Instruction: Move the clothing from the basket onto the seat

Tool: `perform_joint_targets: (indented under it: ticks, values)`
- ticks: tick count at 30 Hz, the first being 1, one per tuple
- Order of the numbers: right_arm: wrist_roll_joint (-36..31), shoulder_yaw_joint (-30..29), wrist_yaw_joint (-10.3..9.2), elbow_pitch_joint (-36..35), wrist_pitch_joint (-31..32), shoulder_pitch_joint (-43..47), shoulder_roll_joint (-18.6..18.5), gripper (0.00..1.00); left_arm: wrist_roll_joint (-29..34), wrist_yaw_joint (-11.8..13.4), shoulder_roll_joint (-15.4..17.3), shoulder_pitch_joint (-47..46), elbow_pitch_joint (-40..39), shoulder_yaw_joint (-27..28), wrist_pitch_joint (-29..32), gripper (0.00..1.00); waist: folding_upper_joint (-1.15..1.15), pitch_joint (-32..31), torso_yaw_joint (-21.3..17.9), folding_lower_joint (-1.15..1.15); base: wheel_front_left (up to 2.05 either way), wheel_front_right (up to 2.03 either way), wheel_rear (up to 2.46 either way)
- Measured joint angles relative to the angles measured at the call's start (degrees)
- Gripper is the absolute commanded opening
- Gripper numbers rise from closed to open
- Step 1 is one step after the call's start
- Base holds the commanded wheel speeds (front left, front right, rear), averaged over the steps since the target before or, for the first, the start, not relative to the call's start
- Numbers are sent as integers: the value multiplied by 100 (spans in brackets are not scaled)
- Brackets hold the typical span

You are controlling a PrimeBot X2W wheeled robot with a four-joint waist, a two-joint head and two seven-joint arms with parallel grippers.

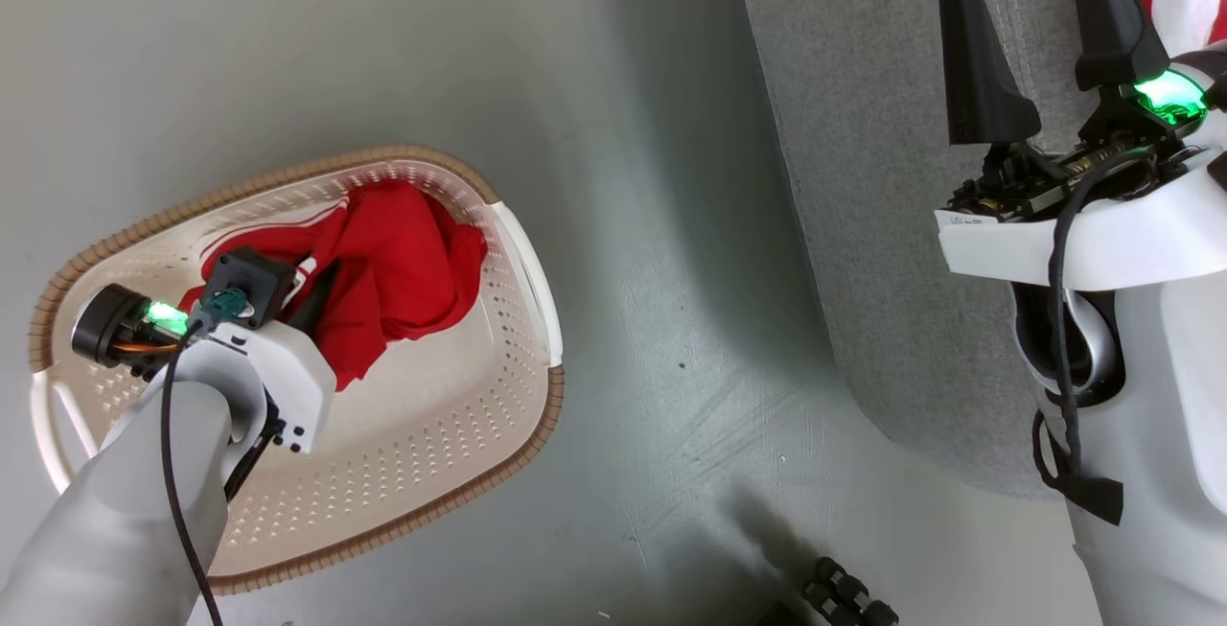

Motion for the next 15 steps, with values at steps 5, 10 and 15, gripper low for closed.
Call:
perform_joint_targets:
  ticks: [5, 10, 15]
  values:
    - [-44, -18, 0, 116, 0, 2, 0, 100, -109, -1, 13, 3, -180, 91, -74, 0, 0, -207, 96, 0, 0, 0, 0]
    - [-88, -11, 0, 171, 0, 4, 0, 100, -279, -46, 8, 24, -376, 164, -127, 0, 0, -447, 198, 0, 0, 0, 0]
    - [-97, -36, 0, 310, 0, 25, -19, 100, -376, -47, -2, 86, -613, 214, -144, 0, 0, -717, 302, 0, 0, 0, 0]
